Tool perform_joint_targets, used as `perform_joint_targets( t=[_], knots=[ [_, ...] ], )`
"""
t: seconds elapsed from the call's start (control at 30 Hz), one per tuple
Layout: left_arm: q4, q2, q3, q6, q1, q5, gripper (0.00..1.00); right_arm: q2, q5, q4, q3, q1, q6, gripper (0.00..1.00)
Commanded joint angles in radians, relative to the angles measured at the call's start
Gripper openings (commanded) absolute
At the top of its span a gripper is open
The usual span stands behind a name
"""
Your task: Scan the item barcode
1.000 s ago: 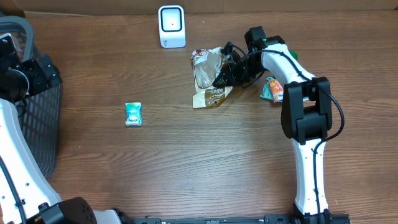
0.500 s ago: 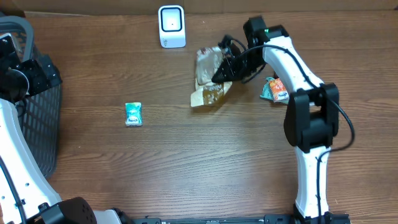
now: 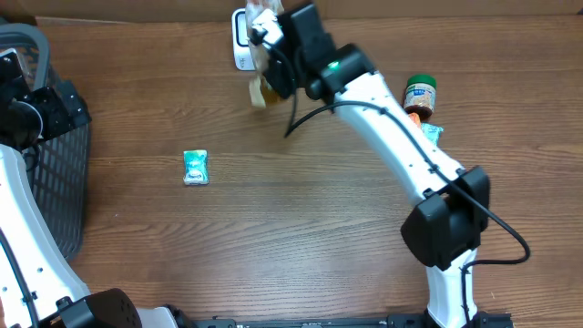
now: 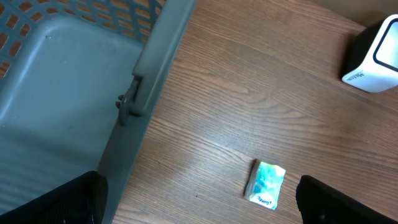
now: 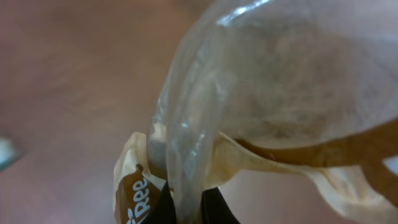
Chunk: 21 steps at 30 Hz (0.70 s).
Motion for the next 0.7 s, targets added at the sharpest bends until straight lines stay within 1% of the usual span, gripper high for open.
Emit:
perform_joint_targets(
  t=[0.0,0.13,0.23,0.33,0.5,0.67],
  knots=[
    [0.001,-0.005,0.019,-0.009,0.0,0.011,0.99,0.048,0.408,0.149,0.0,0.012,-0.181,0.04],
    [0.001,-0.005,0.019,-0.009,0.0,0.011,0.99,0.111,0.505,0.337,0.0,0.003,-0.34,0.04],
    [0.001,-0.005,0.019,-0.009,0.0,0.011,1.0,0.172,0.547,0.432,-0.001,-0.017,-0.484,0.04],
    [0.001,-0.005,0.019,-0.009,0.0,0.011,1.0,0.236,0.586,0.479,-0.002,-0.028,-0.669,0.04],
    [0.001,-0.005,0.019,-0.009,0.0,0.011,1.0,0.308,0.645,0.49,-0.002,-0.001,-0.908,0.04],
    [0.001,-0.005,0.019,-0.009,0.0,0.011,1.0,0.312,0.647,0.524,-0.002,0.024,-0.985,0.04]
  ],
)
